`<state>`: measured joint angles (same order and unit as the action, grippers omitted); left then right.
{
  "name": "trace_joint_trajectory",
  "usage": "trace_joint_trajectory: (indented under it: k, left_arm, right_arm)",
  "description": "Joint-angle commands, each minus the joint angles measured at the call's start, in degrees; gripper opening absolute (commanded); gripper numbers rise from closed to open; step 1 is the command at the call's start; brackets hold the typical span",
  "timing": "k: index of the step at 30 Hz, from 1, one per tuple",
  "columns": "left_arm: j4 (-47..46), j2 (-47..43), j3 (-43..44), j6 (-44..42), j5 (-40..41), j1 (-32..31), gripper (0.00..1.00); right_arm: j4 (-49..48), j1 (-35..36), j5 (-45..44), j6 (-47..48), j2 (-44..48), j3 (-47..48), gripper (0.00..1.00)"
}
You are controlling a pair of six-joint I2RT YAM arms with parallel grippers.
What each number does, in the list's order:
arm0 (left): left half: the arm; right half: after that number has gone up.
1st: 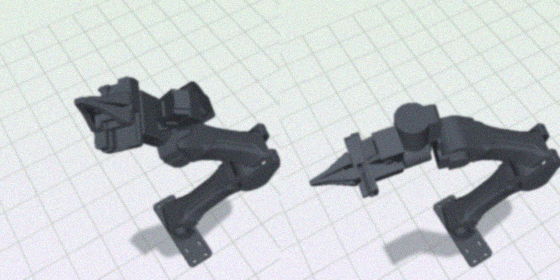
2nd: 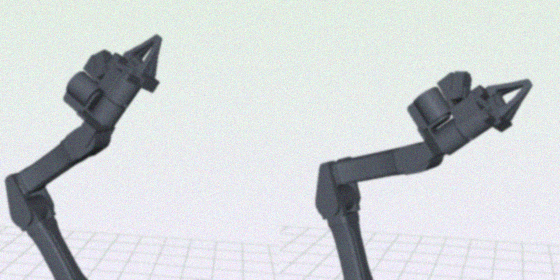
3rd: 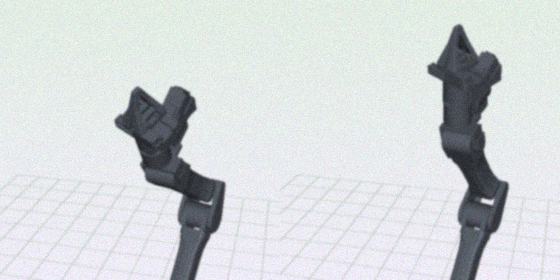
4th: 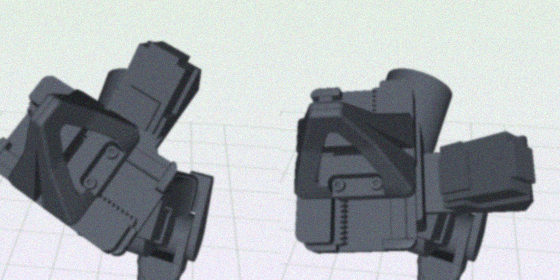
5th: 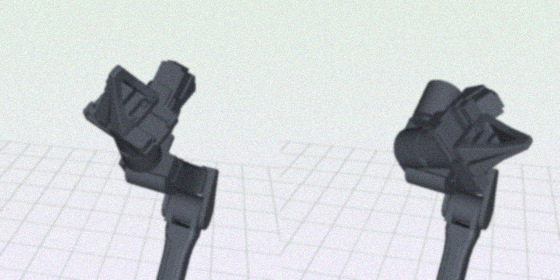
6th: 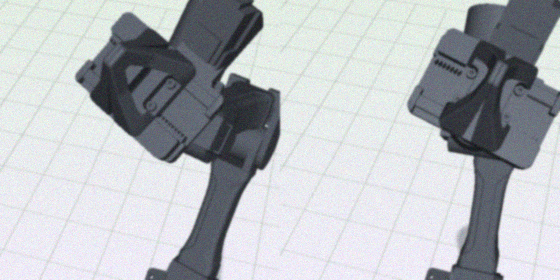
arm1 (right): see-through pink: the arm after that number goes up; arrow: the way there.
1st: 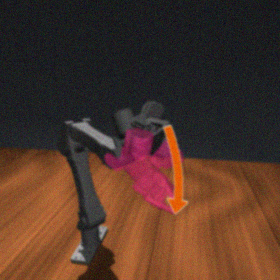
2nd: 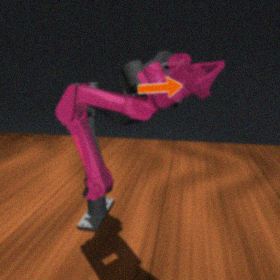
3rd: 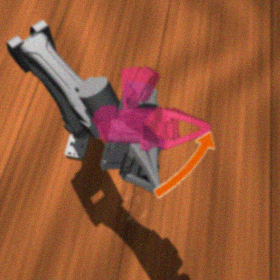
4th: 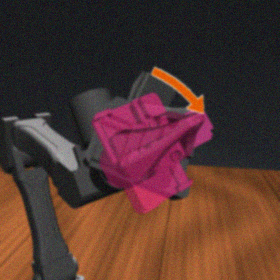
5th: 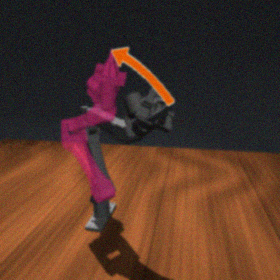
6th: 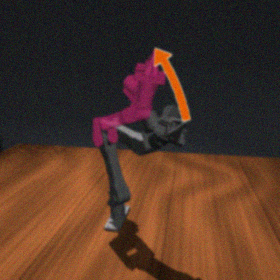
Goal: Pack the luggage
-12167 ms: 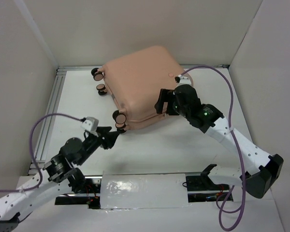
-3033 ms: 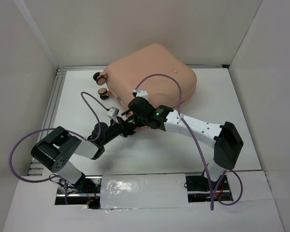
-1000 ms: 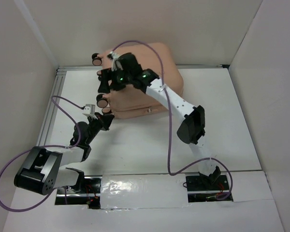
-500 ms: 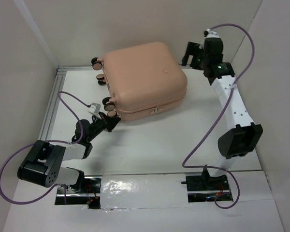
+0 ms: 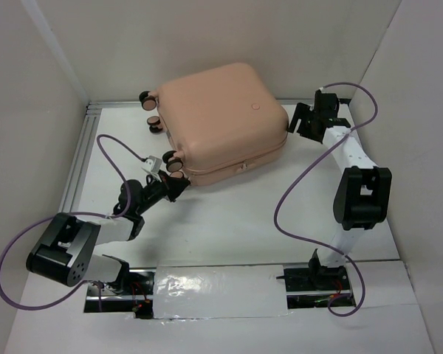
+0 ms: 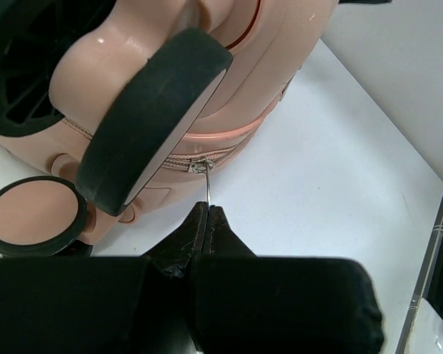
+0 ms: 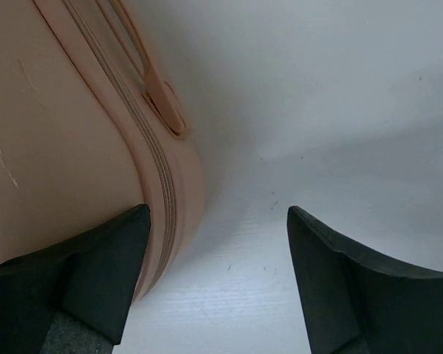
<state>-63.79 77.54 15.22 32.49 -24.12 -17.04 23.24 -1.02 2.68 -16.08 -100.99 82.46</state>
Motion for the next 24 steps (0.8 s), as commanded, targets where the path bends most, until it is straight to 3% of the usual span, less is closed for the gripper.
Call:
trace_joint_trajectory:
  k: [1, 13, 24]
  left_arm:
    - [-12.1, -1.6, 3.9, -1.4, -2.1, -1.2, 0.0]
    - [-10.0, 1.3, 8.4, -5.7, 1.3, -10.4, 0.0]
    - [-15.5, 7.2, 11.6, -5.7, 20.5, -21.9, 0.0]
  right_arm:
    - [-8.6, 1.8, 4.3, 2.1, -1.4, 0.6, 0.82]
    - [-15.9, 9.6, 15.7, 8.5, -1.9, -7.0, 0.71]
    - [-18.1, 13.7, 16.7, 4.9, 0.3, -12.8, 0.64]
